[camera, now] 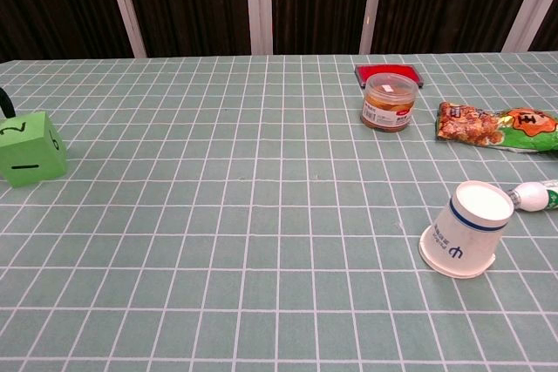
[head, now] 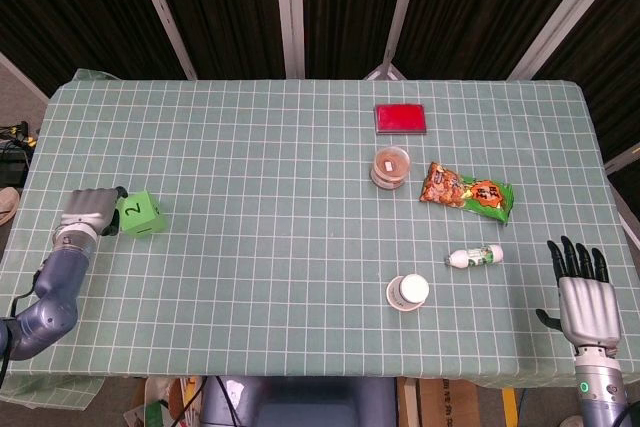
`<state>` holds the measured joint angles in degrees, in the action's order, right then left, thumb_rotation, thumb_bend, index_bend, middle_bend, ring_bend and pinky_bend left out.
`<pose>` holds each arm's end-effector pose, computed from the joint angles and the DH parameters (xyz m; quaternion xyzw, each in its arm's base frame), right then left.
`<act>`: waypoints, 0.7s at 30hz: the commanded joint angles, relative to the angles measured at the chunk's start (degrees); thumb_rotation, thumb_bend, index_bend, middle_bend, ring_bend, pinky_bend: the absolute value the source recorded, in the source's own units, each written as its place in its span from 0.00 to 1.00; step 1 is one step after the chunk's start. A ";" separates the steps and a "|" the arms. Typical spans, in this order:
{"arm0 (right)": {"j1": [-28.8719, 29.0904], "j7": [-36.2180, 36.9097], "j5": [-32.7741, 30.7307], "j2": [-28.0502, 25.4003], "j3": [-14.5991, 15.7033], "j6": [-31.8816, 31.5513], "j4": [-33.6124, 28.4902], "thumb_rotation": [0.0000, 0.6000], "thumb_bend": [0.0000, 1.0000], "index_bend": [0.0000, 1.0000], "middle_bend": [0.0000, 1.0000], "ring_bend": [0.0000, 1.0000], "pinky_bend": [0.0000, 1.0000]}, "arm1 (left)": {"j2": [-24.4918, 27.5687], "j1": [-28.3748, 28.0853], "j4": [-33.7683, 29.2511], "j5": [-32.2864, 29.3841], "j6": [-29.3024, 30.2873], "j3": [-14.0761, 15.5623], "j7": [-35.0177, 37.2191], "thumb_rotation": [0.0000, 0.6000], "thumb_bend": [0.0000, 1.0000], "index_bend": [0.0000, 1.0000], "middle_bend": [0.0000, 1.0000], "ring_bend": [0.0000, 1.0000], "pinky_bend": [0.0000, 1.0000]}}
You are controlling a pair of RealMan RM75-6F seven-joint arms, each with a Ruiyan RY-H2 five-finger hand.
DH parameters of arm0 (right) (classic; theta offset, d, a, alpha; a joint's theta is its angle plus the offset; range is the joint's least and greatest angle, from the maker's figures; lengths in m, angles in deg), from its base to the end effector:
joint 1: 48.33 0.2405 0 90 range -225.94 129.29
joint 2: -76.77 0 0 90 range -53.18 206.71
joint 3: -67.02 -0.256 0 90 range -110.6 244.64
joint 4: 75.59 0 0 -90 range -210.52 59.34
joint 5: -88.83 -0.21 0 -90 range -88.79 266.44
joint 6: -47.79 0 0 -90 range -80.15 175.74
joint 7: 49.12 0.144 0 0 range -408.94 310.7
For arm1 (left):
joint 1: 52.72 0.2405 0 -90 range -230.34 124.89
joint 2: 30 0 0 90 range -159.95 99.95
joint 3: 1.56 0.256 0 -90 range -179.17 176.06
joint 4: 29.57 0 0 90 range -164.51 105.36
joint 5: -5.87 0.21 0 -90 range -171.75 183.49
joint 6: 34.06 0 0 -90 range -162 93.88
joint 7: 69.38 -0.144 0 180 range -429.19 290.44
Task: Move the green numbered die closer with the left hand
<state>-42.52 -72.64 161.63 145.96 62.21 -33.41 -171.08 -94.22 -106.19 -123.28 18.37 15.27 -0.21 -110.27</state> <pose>-0.3194 -0.1885 0.1302 0.5968 -0.3765 0.2535 0.6617 -0.2510 0.3663 0.1099 -0.6660 -0.4701 -0.0775 0.5740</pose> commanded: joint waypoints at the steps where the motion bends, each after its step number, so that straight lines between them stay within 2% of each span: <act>1: -0.04 0.08 0.02 -0.07 0.00 -0.06 -0.05 1.00 0.08 0.06 0.00 0.00 0.00 | 1.20 1.40 -1.94 3.01 0.68 0.69 1.55 1.00 0.93 0.22 0.85 0.77 0.88; 12: -0.12 0.29 -0.12 -0.34 -0.03 -0.08 -0.36 1.00 0.08 0.06 0.01 0.00 0.00 | 4.53 5.64 -6.25 11.91 1.33 2.87 5.80 1.00 0.93 0.22 0.85 0.77 0.88; 21: -0.15 0.28 -0.32 -0.36 -0.07 -0.09 -0.55 1.00 0.08 0.06 0.01 0.00 0.00 | 5.83 7.12 -6.90 14.76 0.36 4.35 7.13 1.00 0.93 0.22 0.85 0.77 0.88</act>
<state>-42.67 -72.36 161.31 145.61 62.14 -33.50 -171.63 -88.46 -99.25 -130.08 32.84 15.77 3.99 -103.32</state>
